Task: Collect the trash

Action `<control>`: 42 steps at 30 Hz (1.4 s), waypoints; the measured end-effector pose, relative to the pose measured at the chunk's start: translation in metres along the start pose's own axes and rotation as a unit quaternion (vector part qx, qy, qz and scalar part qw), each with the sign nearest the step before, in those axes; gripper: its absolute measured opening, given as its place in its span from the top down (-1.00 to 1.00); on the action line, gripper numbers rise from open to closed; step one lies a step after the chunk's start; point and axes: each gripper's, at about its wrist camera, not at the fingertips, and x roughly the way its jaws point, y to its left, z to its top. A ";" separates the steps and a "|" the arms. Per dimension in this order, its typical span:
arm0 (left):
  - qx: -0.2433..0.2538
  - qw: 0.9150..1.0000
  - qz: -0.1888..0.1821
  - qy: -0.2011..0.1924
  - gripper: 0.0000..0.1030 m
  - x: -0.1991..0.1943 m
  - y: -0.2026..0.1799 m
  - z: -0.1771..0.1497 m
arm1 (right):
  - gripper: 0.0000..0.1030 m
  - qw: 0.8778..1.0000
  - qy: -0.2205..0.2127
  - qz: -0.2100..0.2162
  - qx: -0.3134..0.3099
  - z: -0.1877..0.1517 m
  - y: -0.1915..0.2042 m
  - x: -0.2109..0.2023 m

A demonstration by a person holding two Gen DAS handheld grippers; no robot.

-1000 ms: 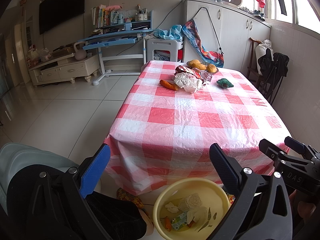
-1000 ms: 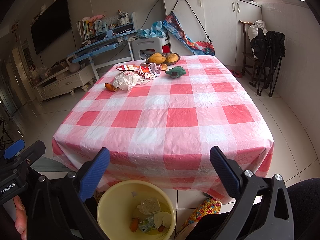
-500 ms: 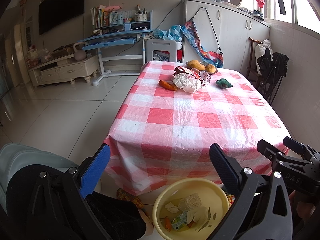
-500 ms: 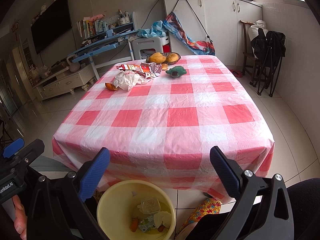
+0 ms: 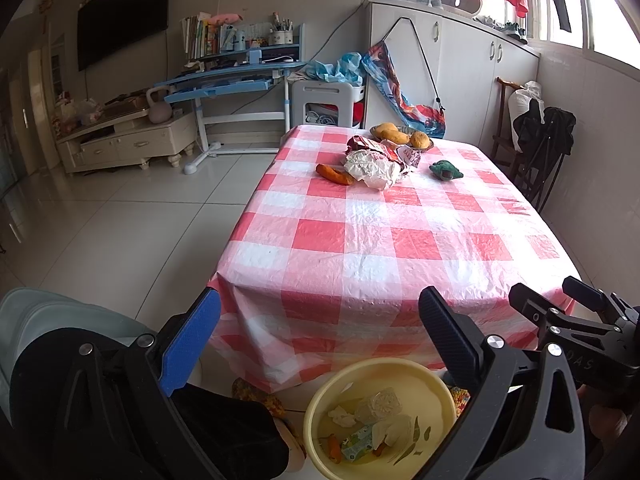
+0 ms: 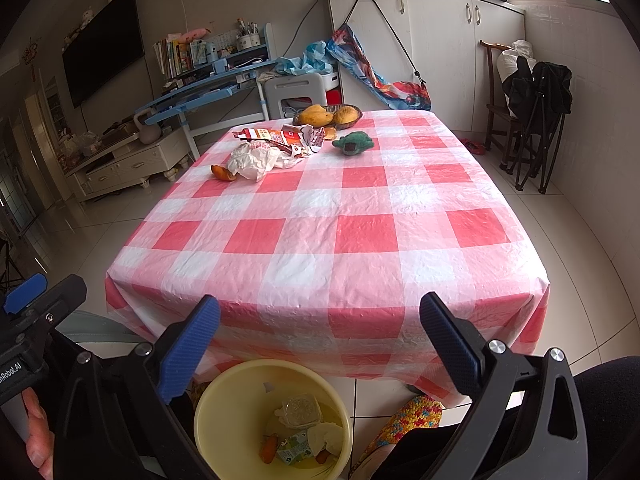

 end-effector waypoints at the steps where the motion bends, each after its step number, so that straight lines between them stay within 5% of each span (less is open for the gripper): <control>1: 0.000 1.000 0.000 0.000 -0.85 0.001 0.000 0.000 | -0.86 1.000 0.000 0.000 0.000 0.000 0.000 0.000; 42: -0.005 1.000 0.004 0.011 -0.85 0.005 -0.001 0.001 | -0.86 1.000 0.005 0.004 -0.001 -0.002 0.005 -0.002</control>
